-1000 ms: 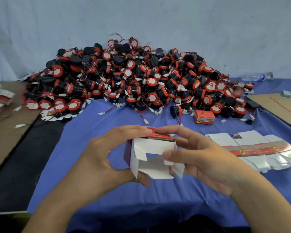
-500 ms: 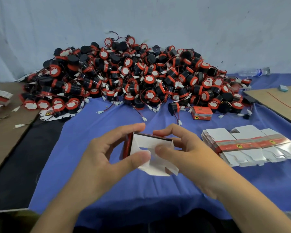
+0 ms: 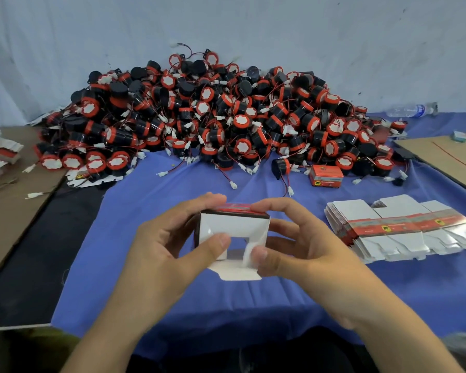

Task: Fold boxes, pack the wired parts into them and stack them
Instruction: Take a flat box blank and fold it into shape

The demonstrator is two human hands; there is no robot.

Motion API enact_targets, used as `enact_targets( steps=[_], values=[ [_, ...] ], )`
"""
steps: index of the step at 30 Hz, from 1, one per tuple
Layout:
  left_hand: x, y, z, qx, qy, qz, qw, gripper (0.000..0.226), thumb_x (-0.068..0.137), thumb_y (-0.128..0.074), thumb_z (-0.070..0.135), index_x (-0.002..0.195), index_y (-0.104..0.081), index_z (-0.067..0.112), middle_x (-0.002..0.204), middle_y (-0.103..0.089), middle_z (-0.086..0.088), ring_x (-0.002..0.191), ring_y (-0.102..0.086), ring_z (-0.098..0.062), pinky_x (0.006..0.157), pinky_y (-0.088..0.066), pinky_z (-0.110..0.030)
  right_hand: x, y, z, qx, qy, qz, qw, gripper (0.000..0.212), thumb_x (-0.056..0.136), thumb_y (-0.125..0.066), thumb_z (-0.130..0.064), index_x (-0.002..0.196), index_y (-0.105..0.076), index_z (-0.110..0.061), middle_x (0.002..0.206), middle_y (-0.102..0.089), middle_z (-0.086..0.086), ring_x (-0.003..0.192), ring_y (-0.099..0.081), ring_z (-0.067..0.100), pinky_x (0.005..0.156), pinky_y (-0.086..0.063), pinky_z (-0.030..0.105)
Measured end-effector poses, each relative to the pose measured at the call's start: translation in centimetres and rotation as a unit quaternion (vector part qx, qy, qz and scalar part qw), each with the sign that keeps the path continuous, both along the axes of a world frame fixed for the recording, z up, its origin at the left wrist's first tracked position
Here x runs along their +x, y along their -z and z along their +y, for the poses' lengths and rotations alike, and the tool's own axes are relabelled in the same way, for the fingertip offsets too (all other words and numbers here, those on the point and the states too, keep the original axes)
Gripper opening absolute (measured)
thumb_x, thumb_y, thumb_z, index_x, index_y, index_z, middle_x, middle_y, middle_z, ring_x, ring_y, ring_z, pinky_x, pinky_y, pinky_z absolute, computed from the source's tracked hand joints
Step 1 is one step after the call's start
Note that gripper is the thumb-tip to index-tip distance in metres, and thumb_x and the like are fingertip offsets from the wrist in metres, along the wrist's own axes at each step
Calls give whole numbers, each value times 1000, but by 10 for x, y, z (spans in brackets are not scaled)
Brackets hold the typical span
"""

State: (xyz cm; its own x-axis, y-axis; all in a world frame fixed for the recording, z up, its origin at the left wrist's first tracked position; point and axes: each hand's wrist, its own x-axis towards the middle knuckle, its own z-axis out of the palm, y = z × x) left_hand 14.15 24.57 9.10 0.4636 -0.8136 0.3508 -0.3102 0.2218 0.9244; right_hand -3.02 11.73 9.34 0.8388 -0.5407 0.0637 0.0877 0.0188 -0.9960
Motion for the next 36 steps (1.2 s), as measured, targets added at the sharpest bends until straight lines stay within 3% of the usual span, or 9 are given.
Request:
enact_targets(
  steps=[6,10,13,17,21,24,27,31,36],
  values=[
    [-16,7,-4,-28,-10,-24,999,44,83,-74,17,121,-68,39,127,-68,15,128,-57,-7,102,-48,-25,12,8,11,-32,79,-24,996,44,94,-62,5,112,-45,-31,106,-75,6,91,-72,21,69,-57,31],
    [-14,8,-3,-39,-56,88,994,38,83,-79,22,120,-70,29,112,-75,8,102,-71,-9,80,-56,-18,7,11,14,-109,59,-55,991,19,98,-62,-31,101,-49,-17,94,-68,-6,76,-62,27,73,-53,34],
    [-16,6,-1,-48,-69,106,991,38,82,-71,23,121,-69,25,115,-73,10,102,-70,-7,78,-54,-15,1,13,17,-147,8,-18,989,42,93,-61,-55,108,-60,-15,106,-66,-2,97,-63,31,87,-56,46],
    [-25,4,-1,-47,-67,64,995,28,88,-72,25,116,-69,25,110,-73,7,100,-71,-11,82,-58,-24,5,16,25,-161,88,-65,981,25,89,-72,-35,100,-60,-16,102,-68,-5,99,-65,14,80,-54,20],
    [-39,3,-2,-94,-48,19,994,32,103,-48,43,119,-64,19,124,-67,10,117,-63,-8,90,-52,-21,17,21,38,-64,148,-119,980,49,85,-77,-24,124,-48,-33,111,-65,0,104,-69,22,78,-62,41],
    [-45,11,-4,-116,-53,-35,991,23,99,-58,22,121,-61,19,135,-60,6,138,-47,-18,103,-49,-35,21,19,44,-48,172,-126,976,40,88,-72,-7,120,-60,-29,104,-70,-6,98,-70,17,76,-62,35],
    [-47,19,-6,-138,-72,-20,988,30,93,-55,1,117,-62,16,133,-60,0,137,-48,-25,102,-50,-49,24,17,48,-36,182,-127,974,36,86,-73,-3,112,-65,-26,102,-73,-3,97,-70,17,74,-59,26],
    [-50,25,-10,-165,-114,-17,980,33,86,-53,-12,103,-64,14,120,-63,-4,132,-52,-25,102,-50,-42,31,18,54,-19,222,-123,967,45,82,-71,12,106,-64,-27,95,-74,0,87,-73,15,68,-57,22],
    [-57,26,-13,-188,-138,1,972,35,84,-55,-14,95,-64,17,114,-63,-4,128,-53,-31,93,-54,-57,36,18,54,24,251,-117,961,60,77,-75,9,112,-64,-38,105,-72,0,94,-73,20,71,-63,35]
  ],
)
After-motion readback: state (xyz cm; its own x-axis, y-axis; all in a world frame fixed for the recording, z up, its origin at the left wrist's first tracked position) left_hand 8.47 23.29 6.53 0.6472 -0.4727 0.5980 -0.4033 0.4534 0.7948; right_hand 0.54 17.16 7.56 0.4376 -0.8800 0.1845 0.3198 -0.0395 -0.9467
